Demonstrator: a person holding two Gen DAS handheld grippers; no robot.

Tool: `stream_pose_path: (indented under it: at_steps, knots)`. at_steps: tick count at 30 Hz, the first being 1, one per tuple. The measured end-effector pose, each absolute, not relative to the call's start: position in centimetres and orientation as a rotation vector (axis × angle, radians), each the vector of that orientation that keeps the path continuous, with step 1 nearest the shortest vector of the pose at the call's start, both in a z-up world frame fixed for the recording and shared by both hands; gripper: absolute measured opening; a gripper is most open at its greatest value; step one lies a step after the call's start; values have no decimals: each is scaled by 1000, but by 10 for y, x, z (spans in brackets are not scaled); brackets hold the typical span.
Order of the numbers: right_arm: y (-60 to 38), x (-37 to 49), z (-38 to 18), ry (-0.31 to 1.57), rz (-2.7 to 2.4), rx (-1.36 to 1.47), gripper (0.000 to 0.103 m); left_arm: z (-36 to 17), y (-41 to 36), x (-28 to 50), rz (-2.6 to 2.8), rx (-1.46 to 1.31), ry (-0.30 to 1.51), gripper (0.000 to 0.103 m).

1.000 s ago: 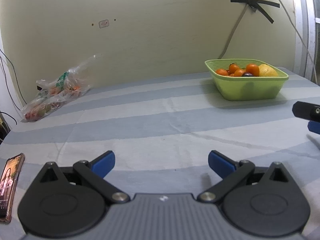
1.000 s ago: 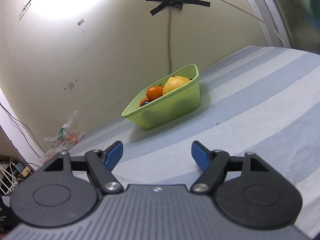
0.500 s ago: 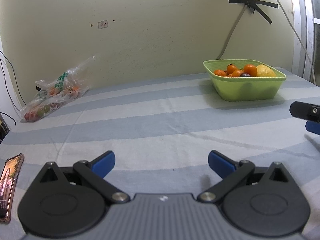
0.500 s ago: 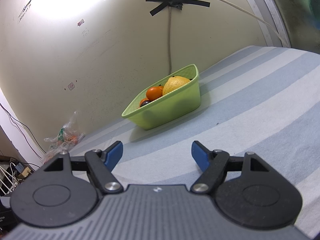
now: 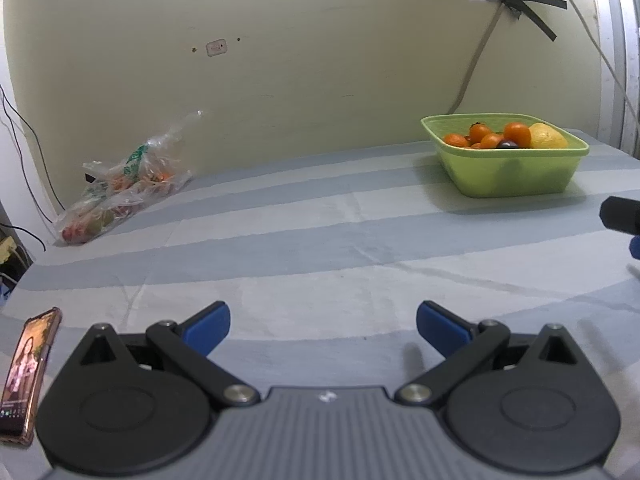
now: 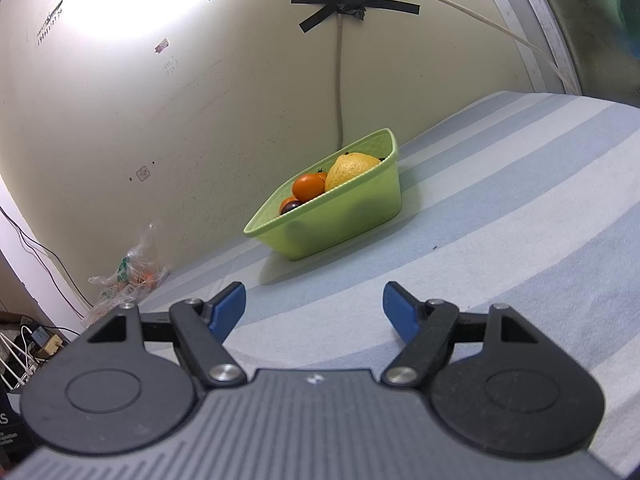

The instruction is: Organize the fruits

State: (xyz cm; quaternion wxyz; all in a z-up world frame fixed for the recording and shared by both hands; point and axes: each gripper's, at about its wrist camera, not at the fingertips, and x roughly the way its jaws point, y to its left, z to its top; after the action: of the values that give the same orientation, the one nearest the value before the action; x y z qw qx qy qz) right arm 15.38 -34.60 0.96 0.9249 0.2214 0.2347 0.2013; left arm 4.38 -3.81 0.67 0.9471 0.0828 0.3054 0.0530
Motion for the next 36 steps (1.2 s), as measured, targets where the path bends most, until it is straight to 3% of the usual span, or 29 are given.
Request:
stream_pose_path:
  at_steps: [36]
  knots:
    - [-344,153,9,480,412,459,78,5,-39,45,164,204,615,103]
